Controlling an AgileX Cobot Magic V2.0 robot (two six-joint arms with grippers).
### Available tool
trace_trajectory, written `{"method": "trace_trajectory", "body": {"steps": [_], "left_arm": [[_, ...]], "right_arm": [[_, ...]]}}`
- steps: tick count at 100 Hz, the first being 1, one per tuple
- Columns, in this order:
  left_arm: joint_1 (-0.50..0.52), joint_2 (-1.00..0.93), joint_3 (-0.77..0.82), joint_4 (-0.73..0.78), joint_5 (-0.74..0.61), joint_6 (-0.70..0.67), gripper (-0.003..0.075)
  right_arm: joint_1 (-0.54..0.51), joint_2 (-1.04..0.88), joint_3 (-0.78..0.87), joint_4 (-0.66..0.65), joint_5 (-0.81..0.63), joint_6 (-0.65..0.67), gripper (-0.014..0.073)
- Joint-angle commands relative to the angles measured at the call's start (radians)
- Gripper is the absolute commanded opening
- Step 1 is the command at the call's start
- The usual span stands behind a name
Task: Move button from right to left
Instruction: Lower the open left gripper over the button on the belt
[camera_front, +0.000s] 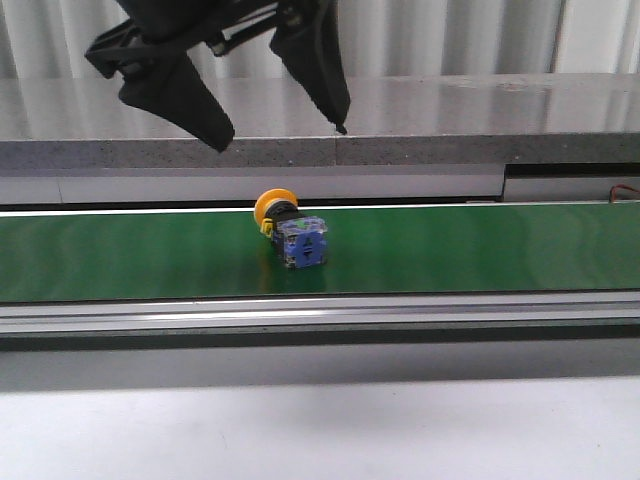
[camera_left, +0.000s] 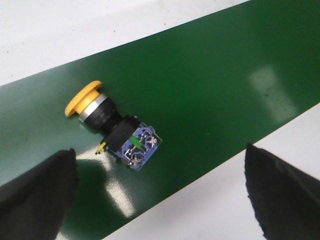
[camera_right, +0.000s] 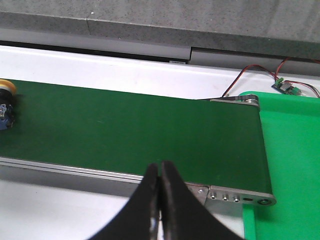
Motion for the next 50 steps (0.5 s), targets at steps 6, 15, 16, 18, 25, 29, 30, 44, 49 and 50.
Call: {"method": "trace_trajectory", "body": {"steps": [6,15,16,18,25,29,30,44,49,50], "left_arm": [[-0.007,-0.001,-0.04,0.059,-0.051,-0.079,0.0638],[-0.002,0.026,-0.04,0.102,-0.039,-0.125,0.0638],[0.0,0.028,-0.04,0.102,-0.039,-0.13,0.0638],[0.002,0.032,-0.04,0.105,-0.039,-0.133,0.0638],[0.016,0.052,-0.04,0.105,-0.043,-0.145,0.0638],[0.022,0.059,-0.04,0.105,-0.043,-0.148,0.0638],[0.026,0.065,-0.04,0.105,-0.046,-0.149,0.0638],[0.06,0.099,-0.04,0.105,-0.046,-0.156,0.0638],[0.072,0.109,-0.04,0.105,-0.047,-0.156,0.0638],[0.073,0.109,-0.04,0.105,-0.051,-0.156,0.0638]], "right_arm": [[0.002,0.003,-0.024,0.008,-0.066,-0.007,-0.0068],[0.002,0.003,-0.024,0.008,-0.066,-0.007,-0.0068],[0.002,0.003,-0.024,0.008,-0.066,-0.007,-0.0068],[0.002,0.003,-0.024,0.008,-0.066,-0.007,-0.0068],[0.002,0.003,-0.024,0.008,-0.066,-0.007,-0.0068],[0.002,0.003,-0.024,0.008,-0.066,-0.007,-0.0068],[0.002,0.003,-0.024,0.008,-0.066,-0.007,-0.0068],[0.002,0.003,-0.024,0.008,-0.066,-0.007,-0.0068],[0.002,0.003,-0.024,0.008,-0.066,-0.007,-0.0068],[0.002,0.003,-0.024,0.008,-0.066,-0.007,-0.0068]]}}
